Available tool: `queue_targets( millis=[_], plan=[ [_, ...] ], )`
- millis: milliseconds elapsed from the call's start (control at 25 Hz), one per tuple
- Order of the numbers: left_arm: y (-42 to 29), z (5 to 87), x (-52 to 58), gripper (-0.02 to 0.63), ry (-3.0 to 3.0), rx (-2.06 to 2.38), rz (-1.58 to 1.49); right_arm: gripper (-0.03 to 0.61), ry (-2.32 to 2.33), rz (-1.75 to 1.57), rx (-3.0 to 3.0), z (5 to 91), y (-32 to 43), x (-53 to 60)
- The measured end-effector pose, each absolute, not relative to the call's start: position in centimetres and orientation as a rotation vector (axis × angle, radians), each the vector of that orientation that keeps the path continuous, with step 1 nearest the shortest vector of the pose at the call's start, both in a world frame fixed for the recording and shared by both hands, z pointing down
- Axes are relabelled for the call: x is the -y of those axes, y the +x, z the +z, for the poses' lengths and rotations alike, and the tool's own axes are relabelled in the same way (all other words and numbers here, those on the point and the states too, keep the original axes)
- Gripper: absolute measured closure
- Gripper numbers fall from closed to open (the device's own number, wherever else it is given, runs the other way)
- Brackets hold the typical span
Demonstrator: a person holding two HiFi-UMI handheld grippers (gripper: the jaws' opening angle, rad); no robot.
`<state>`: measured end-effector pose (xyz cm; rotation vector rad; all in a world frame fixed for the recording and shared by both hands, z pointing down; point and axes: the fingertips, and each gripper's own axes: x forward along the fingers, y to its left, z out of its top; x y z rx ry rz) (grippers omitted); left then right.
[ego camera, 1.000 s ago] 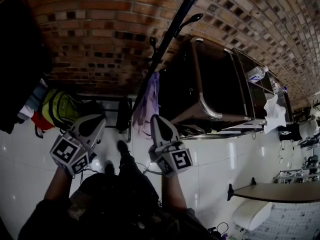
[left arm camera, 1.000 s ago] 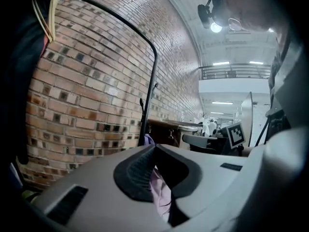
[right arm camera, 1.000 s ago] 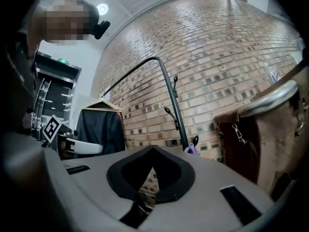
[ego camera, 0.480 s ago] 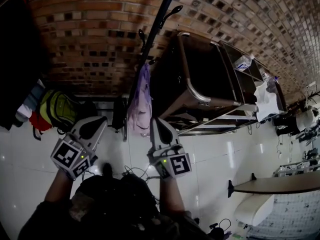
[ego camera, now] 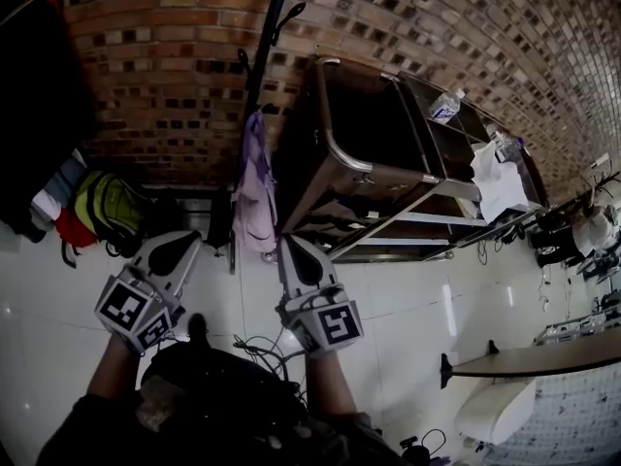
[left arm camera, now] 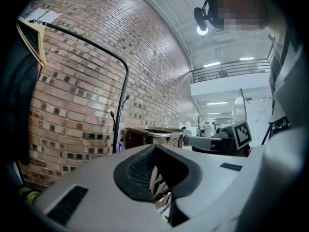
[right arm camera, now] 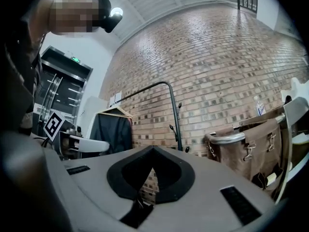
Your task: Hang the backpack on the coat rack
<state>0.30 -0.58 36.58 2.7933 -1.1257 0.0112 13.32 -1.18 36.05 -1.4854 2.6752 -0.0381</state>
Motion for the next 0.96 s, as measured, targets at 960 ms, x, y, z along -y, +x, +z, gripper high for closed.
queue_targets(
  millis=[960],
  plan=[
    [4.0,36.5,-14.8,0.574,2.773,1.478,0.019,0.568,-1.381,-0.015,-2.880,38.6,16.3,-15.0]
  ],
)
